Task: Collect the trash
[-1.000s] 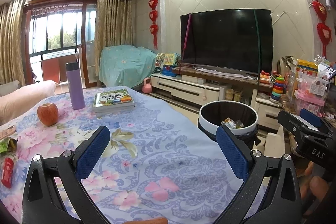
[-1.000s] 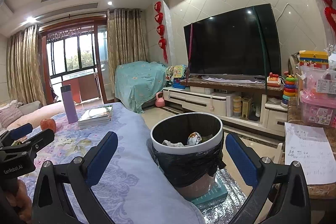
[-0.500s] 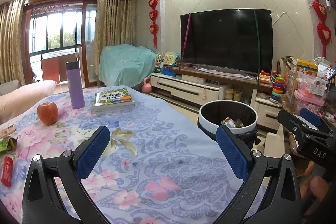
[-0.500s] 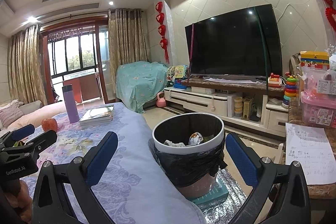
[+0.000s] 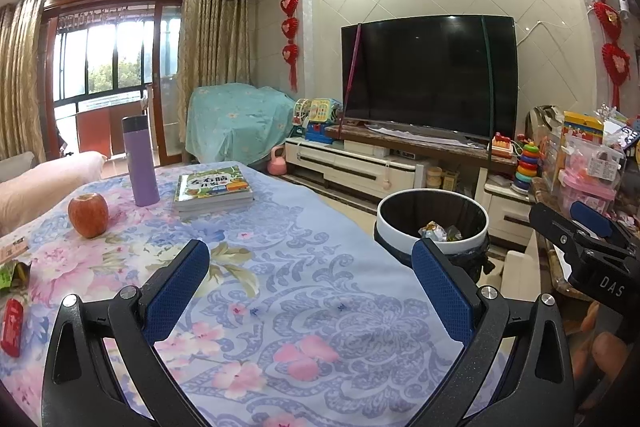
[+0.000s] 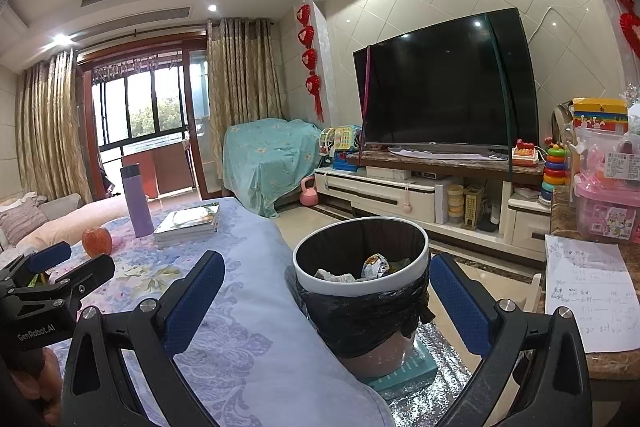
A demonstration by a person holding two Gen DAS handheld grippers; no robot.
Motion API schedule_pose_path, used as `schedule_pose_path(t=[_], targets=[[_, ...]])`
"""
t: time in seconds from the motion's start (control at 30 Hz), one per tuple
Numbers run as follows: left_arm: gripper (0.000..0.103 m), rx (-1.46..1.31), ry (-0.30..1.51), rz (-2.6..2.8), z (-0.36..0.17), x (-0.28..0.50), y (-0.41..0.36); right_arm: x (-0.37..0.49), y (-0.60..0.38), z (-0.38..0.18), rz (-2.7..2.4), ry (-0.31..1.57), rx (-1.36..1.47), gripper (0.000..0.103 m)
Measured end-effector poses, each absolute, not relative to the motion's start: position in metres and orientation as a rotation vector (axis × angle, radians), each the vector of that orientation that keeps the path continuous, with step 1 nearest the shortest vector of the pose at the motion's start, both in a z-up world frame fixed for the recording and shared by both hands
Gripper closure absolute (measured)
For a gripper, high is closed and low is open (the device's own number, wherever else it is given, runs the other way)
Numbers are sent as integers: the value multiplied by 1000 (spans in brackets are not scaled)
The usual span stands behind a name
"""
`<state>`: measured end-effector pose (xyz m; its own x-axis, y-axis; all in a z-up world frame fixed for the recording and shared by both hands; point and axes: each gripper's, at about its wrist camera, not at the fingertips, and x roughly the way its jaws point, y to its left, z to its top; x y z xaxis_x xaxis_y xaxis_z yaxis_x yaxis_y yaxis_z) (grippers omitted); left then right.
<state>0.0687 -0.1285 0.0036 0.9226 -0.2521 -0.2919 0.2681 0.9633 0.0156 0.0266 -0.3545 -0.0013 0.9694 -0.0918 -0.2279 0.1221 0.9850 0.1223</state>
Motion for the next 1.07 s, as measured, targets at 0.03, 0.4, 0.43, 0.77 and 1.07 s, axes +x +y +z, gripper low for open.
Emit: schedule_pose_path(t=[0.03,0.4,0.43,0.77,1.07], targets=[[0,56,293,-267,3,69,-129,26,-354,-2,-108,223,137,0],[0,59,301,-273,1,70,-129,27,-353,0,-103,223,141,0],[0,59,302,-273,0,71,-129,27,-352,0,-102,224,141,0],[0,54,312,-274,-2,74,-127,30,-348,-2,-98,232,142,0],[0,35,334,-272,-6,81,-120,37,-344,-7,-85,255,146,0]])
